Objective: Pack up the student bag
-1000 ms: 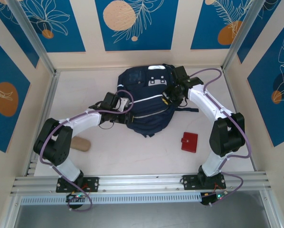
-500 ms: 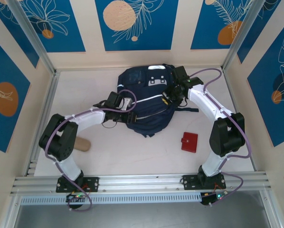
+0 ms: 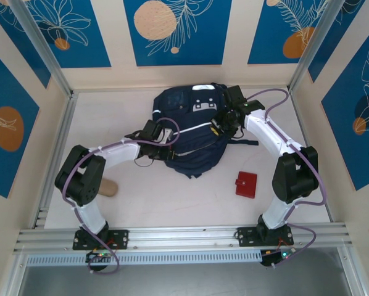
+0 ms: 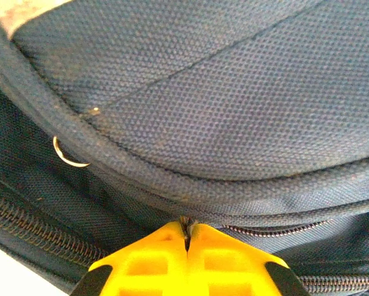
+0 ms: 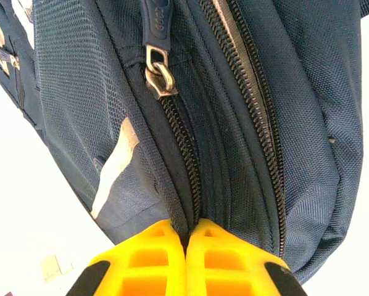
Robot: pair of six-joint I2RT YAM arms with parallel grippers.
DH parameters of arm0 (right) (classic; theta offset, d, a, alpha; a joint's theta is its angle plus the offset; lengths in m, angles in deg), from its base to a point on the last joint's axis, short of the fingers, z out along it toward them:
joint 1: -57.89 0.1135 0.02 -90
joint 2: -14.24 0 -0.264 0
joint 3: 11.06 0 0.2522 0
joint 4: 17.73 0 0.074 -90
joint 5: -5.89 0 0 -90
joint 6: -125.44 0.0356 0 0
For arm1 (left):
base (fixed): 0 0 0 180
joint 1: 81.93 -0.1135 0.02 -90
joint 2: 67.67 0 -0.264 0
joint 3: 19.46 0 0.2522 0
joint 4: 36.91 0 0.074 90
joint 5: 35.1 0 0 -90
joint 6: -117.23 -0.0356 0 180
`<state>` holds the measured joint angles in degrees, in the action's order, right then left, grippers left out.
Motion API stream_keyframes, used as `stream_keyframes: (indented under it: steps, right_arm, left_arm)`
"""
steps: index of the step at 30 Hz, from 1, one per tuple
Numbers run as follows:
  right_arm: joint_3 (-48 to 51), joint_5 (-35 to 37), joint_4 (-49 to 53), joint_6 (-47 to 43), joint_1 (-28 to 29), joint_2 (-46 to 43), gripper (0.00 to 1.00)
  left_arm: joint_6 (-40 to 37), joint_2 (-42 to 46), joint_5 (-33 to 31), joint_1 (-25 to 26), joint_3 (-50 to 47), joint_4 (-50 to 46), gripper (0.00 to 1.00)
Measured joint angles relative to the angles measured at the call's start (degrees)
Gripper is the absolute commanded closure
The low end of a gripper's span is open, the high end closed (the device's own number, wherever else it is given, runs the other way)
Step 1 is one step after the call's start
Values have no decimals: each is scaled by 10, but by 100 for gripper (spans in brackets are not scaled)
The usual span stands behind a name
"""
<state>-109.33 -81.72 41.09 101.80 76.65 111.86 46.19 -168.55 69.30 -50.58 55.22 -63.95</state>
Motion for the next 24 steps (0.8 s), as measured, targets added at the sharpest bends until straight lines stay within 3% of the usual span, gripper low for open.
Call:
stream_keyframes:
  steps: [10, 24]
  right_arm:
    - [11, -1, 0, 0, -11, -18, 100]
    - [17, -3, 0, -7, -19, -22, 100]
  left_arm:
    - [-37, 38, -120, 8, 1, -34, 100]
    - [-89, 9, -199, -1, 42, -48, 100]
